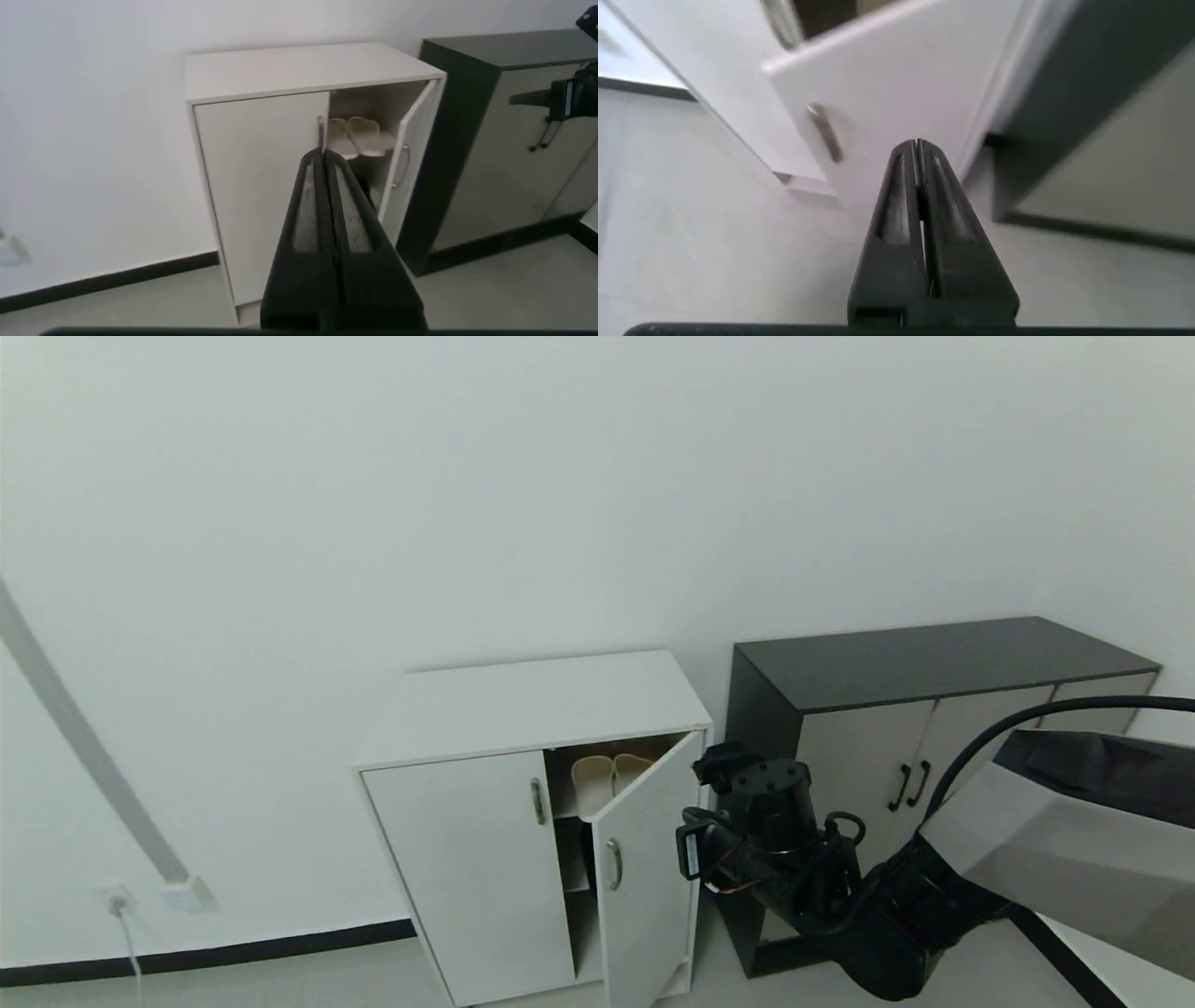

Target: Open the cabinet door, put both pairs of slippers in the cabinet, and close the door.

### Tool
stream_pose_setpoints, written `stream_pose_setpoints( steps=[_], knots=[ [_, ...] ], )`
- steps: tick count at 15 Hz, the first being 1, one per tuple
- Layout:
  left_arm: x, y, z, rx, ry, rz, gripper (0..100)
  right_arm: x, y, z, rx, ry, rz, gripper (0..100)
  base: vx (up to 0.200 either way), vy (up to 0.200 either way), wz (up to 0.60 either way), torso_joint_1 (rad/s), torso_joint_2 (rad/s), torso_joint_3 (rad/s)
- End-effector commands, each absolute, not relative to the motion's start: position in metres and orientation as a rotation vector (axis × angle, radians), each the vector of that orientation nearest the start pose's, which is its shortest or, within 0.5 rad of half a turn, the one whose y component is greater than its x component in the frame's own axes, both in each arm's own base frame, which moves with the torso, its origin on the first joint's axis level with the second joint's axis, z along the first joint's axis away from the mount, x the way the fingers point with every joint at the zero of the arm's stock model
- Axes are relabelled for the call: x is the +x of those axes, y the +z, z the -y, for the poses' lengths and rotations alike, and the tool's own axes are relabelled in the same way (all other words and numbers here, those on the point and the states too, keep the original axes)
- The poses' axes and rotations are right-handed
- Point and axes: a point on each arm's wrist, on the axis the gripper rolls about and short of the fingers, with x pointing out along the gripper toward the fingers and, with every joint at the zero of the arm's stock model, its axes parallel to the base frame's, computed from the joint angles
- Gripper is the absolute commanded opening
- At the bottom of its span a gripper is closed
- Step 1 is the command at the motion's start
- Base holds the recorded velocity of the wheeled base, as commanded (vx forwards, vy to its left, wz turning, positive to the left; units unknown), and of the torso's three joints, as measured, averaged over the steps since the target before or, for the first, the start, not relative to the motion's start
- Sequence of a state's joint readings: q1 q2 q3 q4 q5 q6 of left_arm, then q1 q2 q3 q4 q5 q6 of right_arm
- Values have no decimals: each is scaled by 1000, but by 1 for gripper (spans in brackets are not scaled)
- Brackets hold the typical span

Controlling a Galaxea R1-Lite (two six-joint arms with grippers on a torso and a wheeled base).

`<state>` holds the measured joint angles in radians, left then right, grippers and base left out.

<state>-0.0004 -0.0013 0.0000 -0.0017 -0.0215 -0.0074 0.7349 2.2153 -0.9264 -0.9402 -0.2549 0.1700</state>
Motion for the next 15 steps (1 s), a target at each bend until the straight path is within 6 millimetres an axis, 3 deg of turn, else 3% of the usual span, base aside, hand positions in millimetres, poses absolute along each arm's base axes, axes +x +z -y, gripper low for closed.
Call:
stream_pose_setpoints(
  steps=[1,7,10,15],
  knots=[
    [-23,76,0,-8,-21,1,0,295,51,-260,-7,464,-362,0,0,0,0,0,0,0],
    [-23,76,0,-6,-21,1,0,287,41,-241,-20,480,-385,0,0,0,0,0,0,0],
    [-23,76,1,-5,-23,1,0,273,31,-225,-49,512,-430,0,0,0,0,0,0,0],
    [-23,76,1,-8,-23,1,0,257,10,-213,-59,518,-448,0,200,0,0,-1,2,2]
  ],
)
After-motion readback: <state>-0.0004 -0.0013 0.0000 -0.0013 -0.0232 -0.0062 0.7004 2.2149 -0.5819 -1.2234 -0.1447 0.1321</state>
